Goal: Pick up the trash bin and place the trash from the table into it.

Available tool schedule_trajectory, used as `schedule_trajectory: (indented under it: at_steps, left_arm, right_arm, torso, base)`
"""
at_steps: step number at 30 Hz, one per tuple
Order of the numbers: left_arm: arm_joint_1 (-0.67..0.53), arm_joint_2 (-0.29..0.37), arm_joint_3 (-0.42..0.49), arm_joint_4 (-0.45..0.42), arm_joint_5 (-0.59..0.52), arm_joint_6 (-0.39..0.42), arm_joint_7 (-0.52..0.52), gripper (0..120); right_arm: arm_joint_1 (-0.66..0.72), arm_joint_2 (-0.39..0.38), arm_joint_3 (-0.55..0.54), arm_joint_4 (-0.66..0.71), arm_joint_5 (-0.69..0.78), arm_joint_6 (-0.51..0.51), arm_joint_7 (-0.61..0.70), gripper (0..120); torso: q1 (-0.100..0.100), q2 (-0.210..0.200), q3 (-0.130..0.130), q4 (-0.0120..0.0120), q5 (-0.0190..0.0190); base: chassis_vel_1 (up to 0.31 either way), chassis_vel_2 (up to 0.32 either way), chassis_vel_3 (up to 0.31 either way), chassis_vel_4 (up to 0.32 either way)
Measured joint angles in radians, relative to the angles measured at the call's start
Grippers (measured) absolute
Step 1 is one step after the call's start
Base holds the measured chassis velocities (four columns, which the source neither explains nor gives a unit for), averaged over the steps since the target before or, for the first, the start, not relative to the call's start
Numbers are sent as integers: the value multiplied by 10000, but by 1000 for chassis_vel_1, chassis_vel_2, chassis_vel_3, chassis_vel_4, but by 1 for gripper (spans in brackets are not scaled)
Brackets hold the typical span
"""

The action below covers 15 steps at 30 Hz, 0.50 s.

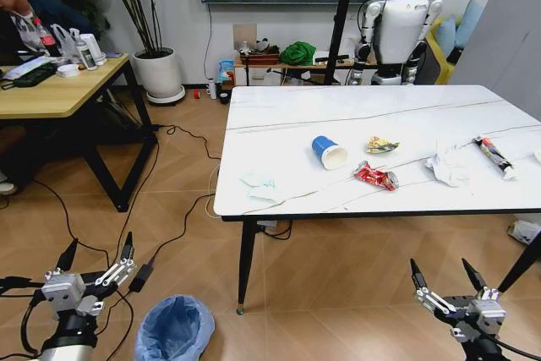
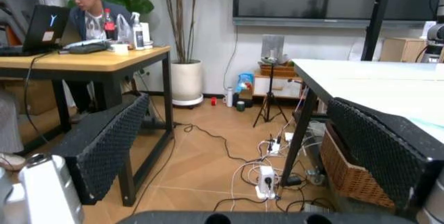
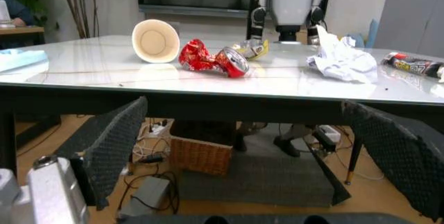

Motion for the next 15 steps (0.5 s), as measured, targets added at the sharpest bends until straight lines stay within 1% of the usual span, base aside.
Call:
schedule_trajectory:
  at_steps: [15]
  left_arm:
    - [-25,19,54,53,12,-5,-21,100]
  right_arm:
    - [53,1,29,-50,48,-13,0,100]
  torso:
    - [0,0,0,0,0]
  base:
    - [0,0,0,0]
